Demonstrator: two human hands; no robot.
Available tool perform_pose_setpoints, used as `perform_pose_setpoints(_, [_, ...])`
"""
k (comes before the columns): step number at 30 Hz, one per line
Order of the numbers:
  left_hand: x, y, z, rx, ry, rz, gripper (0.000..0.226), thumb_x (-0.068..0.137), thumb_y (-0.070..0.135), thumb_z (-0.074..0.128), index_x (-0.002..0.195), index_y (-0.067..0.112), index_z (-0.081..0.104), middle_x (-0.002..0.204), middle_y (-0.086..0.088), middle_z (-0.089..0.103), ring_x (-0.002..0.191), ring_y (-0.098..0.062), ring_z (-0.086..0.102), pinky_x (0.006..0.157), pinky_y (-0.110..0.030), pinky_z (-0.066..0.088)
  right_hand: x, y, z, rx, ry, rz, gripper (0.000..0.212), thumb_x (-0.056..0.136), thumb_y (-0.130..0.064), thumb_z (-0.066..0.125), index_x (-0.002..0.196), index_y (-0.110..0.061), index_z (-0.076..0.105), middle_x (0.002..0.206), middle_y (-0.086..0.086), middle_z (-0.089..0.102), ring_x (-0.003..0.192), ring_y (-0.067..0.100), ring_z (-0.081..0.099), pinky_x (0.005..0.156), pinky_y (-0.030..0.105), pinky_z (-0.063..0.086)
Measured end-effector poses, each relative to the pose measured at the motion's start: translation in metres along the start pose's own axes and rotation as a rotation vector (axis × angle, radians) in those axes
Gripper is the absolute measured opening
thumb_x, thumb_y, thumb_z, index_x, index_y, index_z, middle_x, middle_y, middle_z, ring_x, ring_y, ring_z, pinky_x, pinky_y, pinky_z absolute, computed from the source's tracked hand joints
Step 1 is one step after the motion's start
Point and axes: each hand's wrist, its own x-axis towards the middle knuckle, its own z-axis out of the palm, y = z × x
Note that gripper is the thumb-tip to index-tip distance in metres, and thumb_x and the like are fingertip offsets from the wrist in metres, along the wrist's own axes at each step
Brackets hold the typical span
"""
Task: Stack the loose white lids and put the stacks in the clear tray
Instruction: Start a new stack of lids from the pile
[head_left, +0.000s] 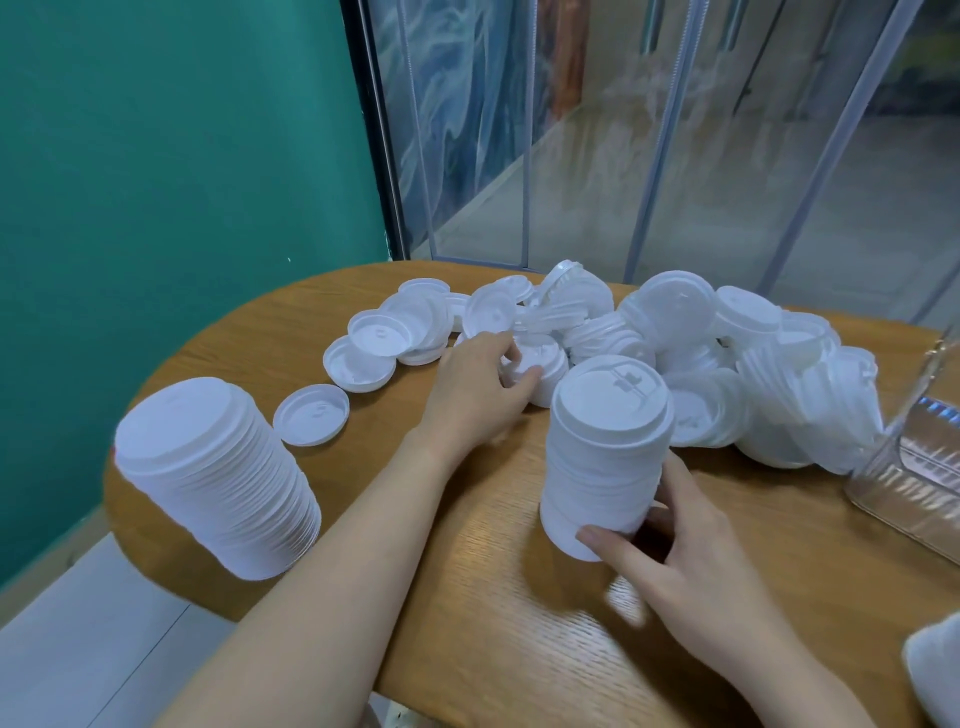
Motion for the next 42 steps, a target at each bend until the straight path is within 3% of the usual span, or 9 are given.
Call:
perform_pose_setpoints(4, [-0.003,0.009,0.007,-0.15,-0.035,-0.119,0.034,0.095,0.048,0.068,0.103,0.019,0.055,0.088,0.007,0.059,0.078,-0.009,0.053,0.07,-0.032,0.042,-0.001,0.002,0.001,0.001,0.005,0.001,0.069,0.078,-0.028,0.087,0.136,-0.044,0.052,0.122,-0.03,0.066,0.113,-0.004,0.064,0.088,0.007,0.046])
perform_pose_setpoints(10, [0.001,0.01,0.005,-0.263,0.064,-0.161,0.043,0.086,0.047,0.079,0.112,0.021,0.056,0.109,0.01,0.06,0.107,-0.015,0.057,0.093,-0.036,0.05,0.0,0.004,-0.001,0.004,-0.006,0.019,0.074,0.078,-0.029,0.088,0.138,-0.046,0.049,0.123,-0.031,0.065,0.114,-0.004,0.063,0.088,0.011,0.048])
perform_pose_setpoints(13, [-0.002,0.01,-0.01,-0.27,0.122,-0.132,0.046,0.084,0.046,0.081,0.113,0.024,0.055,0.114,0.01,0.06,0.11,-0.013,0.058,0.093,-0.03,0.048,0.001,0.006,-0.001,0.003,-0.005,0.022,0.077,0.077,-0.03,0.088,0.141,-0.044,0.048,0.125,-0.03,0.065,0.114,-0.004,0.064,0.09,0.015,0.049])
perform_pose_setpoints(18, [-0.015,0.03,-0.057,-0.312,0.18,-0.039,0.05,0.081,0.048,0.083,0.117,0.026,0.056,0.116,0.013,0.063,0.105,-0.003,0.062,0.089,-0.022,0.048,0.0,0.004,0.0,0.015,-0.004,0.024,0.07,0.08,-0.022,0.087,0.133,-0.048,0.049,0.118,-0.04,0.063,0.108,-0.012,0.062,0.082,0.003,0.045])
perform_pose_setpoints(23, [-0.055,0.072,-0.096,-0.493,0.069,0.13,0.05,0.083,0.039,0.085,0.121,0.024,0.058,0.113,0.01,0.068,0.104,-0.01,0.069,0.09,-0.03,0.057,-0.002,0.0,0.001,0.018,-0.015,0.032,0.07,0.083,-0.022,0.086,0.137,-0.044,0.048,0.116,-0.042,0.063,0.107,-0.014,0.062,0.08,0.005,0.047])
perform_pose_setpoints(26, [-0.08,0.086,-0.096,-0.44,-0.019,0.233,0.057,0.08,0.041,0.087,0.126,0.027,0.056,0.117,0.01,0.067,0.108,-0.011,0.068,0.094,-0.031,0.057,-0.002,0.0,0.002,0.001,-0.009,0.03,0.075,0.082,-0.031,0.086,0.143,-0.045,0.046,0.116,-0.035,0.066,0.106,-0.005,0.067,0.083,0.019,0.053])
perform_pose_setpoints(31, [-0.092,0.092,-0.081,-0.292,-0.08,0.274,0.062,0.082,0.045,0.084,0.134,0.025,0.057,0.124,0.016,0.063,0.115,0.0,0.061,0.097,-0.027,0.054,-0.002,0.002,0.003,0.024,0.013,0.016,0.075,0.08,-0.035,0.088,0.14,-0.052,0.046,0.117,-0.029,0.067,0.107,0.005,0.069,0.092,0.042,0.058])
perform_pose_setpoints(36, [-0.085,0.093,-0.077,-0.199,-0.104,0.275,0.054,0.088,0.048,0.077,0.134,0.025,0.062,0.127,0.017,0.061,0.118,0.003,0.055,0.092,-0.019,0.052,0.0,0.001,0.001,-0.001,0.02,-0.031,0.071,0.082,-0.037,0.086,0.129,-0.068,0.042,0.121,-0.034,0.063,0.113,0.0,0.064,0.097,0.04,0.055])
perform_pose_setpoints(42, [-0.083,0.091,-0.073,-0.167,-0.099,0.261,0.045,0.091,0.049,0.072,0.128,0.025,0.065,0.122,0.016,0.061,0.115,0.002,0.055,0.09,-0.02,0.052,-0.002,0.0,0.0,-0.009,0.016,-0.044,0.067,0.083,-0.036,0.084,0.13,-0.062,0.044,0.121,-0.033,0.062,0.112,-0.002,0.063,0.096,0.037,0.054])
